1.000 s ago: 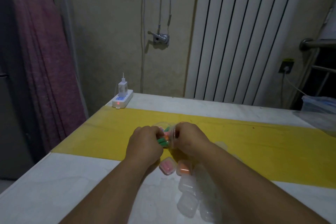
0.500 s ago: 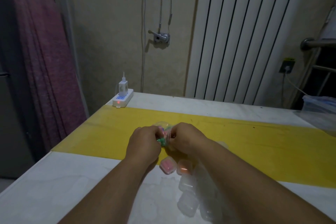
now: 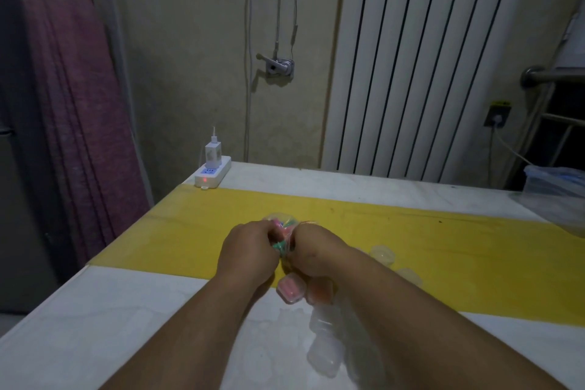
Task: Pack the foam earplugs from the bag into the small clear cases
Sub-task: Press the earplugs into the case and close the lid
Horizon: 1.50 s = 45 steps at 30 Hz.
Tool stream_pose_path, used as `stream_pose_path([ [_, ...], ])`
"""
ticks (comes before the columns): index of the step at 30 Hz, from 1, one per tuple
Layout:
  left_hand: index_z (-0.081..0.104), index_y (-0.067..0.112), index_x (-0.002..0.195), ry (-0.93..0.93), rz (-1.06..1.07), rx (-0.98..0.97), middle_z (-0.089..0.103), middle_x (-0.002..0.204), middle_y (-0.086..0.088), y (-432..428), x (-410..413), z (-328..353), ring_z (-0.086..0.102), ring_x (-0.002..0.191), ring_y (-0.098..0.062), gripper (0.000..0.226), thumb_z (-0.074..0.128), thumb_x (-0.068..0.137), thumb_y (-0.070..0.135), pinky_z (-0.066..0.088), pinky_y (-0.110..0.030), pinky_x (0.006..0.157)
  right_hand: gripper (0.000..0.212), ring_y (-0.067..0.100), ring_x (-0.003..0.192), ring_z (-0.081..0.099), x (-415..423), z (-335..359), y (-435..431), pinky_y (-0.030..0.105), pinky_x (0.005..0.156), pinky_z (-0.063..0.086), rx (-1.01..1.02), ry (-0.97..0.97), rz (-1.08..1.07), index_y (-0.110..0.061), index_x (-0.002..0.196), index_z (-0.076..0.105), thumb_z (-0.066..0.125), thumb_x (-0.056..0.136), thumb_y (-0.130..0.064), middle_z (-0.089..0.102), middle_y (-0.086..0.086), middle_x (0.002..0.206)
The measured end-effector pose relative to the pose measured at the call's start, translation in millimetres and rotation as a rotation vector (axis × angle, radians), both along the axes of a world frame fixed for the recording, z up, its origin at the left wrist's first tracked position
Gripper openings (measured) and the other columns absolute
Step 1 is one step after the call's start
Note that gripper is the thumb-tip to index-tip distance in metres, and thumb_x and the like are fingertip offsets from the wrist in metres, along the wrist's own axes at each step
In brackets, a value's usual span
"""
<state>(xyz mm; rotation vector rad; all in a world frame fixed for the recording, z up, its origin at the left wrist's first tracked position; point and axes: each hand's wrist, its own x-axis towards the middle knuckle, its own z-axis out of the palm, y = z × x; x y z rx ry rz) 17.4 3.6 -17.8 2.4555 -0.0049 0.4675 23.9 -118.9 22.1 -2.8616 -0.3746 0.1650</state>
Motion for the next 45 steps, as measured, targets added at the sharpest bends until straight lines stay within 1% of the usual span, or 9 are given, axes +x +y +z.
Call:
stream_pose_path([
  [5, 0.071, 0.032, 0.090, 0.018, -0.001, -0.009, 0.072, 0.093, 0.007, 1.0, 0.1, -0.3, 0.063, 0.093, -0.018, 0.021, 0.075, 0.073, 0.020, 0.052, -0.032, 0.079, 0.028, 0.022, 0.084, 0.050, -0.5, 8.6, -6.1, 0.029, 0.073, 0.040, -0.011, 0.045, 0.022, -0.002, 0.109, 0.068, 0.059, 0.093, -0.024, 0.058, 0.011, 0.091],
  [9, 0.071, 0.032, 0.091, 0.025, -0.008, 0.013, 0.072, 0.095, 0.008, 1.9, 1.3, -1.1, 0.061, 0.096, -0.017, 0.022, 0.078, 0.073, 0.023, 0.052, -0.032, 0.082, 0.030, 0.023, 0.086, 0.051, 2.2, 12.7, -8.6, 0.032, 0.076, 0.042, -0.115, 0.073, 0.041, -0.003, 0.114, 0.067, 0.059, 0.094, -0.024, 0.062, 0.012, 0.098],
  [16, 0.074, 0.031, 0.096, 0.034, -0.004, 0.054, 0.073, 0.100, 0.007, 3.6, 4.3, -3.5, 0.061, 0.100, -0.018, 0.023, 0.078, 0.075, 0.024, 0.052, -0.033, 0.085, 0.026, 0.024, 0.088, 0.053, 6.7, 7.6, -8.1, 0.032, 0.079, 0.045, -0.065, 0.070, -0.005, -0.002, 0.112, 0.069, 0.058, 0.092, -0.015, 0.068, 0.015, 0.108],
  [23, 0.074, 0.031, 0.095, 0.005, 0.029, 0.091, 0.073, 0.095, 0.006, 1.7, 3.5, -2.8, 0.061, 0.093, -0.019, 0.021, 0.075, 0.074, 0.025, 0.053, -0.034, 0.081, 0.017, 0.023, 0.080, 0.057, 3.9, -0.6, -6.0, 0.030, 0.069, 0.046, 0.006, -0.019, -0.058, -0.008, 0.098, 0.071, 0.063, 0.086, -0.017, 0.063, 0.008, 0.086],
  [32, 0.073, 0.030, 0.096, -0.006, 0.044, 0.096, 0.072, 0.091, 0.007, 1.6, 3.5, -2.7, 0.060, 0.090, -0.018, 0.019, 0.075, 0.077, 0.030, 0.053, -0.033, 0.077, 0.022, 0.027, 0.094, 0.063, -2.4, 16.5, -12.5, 0.033, 0.082, 0.051, 0.031, 0.007, -0.036, -0.007, 0.104, 0.069, 0.060, 0.090, -0.022, 0.069, 0.010, 0.103],
  [36, 0.073, 0.033, 0.094, -0.024, 0.078, 0.099, 0.072, 0.090, 0.008, 2.2, 1.4, -1.3, 0.055, 0.099, -0.019, 0.015, 0.073, 0.079, 0.031, 0.049, -0.031, 0.079, 0.010, 0.024, 0.090, 0.062, -7.0, 19.5, -31.7, 0.032, 0.076, 0.051, 0.207, -0.105, -0.166, -0.016, 0.087, 0.065, 0.070, 0.085, -0.025, 0.067, 0.006, 0.095],
  [40, 0.073, 0.034, 0.102, -0.077, 0.044, 0.112, 0.066, 0.100, 0.007, 0.7, -2.4, 6.1, 0.050, 0.103, -0.020, 0.029, 0.065, 0.078, 0.020, 0.045, -0.030, 0.081, 0.010, 0.016, 0.077, 0.054, -21.6, 12.8, -52.9, 0.029, 0.067, 0.044, 0.478, -0.152, -0.203, -0.019, 0.084, 0.064, 0.073, 0.084, -0.021, 0.058, -0.004, 0.079],
  [42, 0.072, 0.030, 0.102, -0.174, -0.046, -0.008, 0.063, 0.101, 0.008, -5.8, -9.6, 15.9, 0.051, 0.100, -0.016, 0.029, 0.063, 0.078, 0.016, 0.044, -0.027, 0.081, 0.011, 0.013, 0.076, 0.054, -33.4, 11.1, -60.3, 0.027, 0.066, 0.043, 0.558, -0.189, -0.190, -0.022, 0.080, 0.063, 0.074, 0.083, -0.022, 0.059, -0.007, 0.078],
  [45, 0.070, 0.025, 0.086, -0.124, -0.279, -0.455, 0.069, 0.082, 0.005, -19.9, -25.3, 30.5, 0.061, 0.075, -0.008, 0.021, 0.064, 0.082, 0.005, 0.048, -0.019, 0.064, 0.012, 0.002, 0.068, 0.050, -52.0, 9.2, -69.5, 0.015, 0.059, 0.039, 0.607, -0.248, -0.164, -0.027, 0.080, 0.063, 0.073, 0.084, -0.023, 0.059, -0.011, 0.077],
])
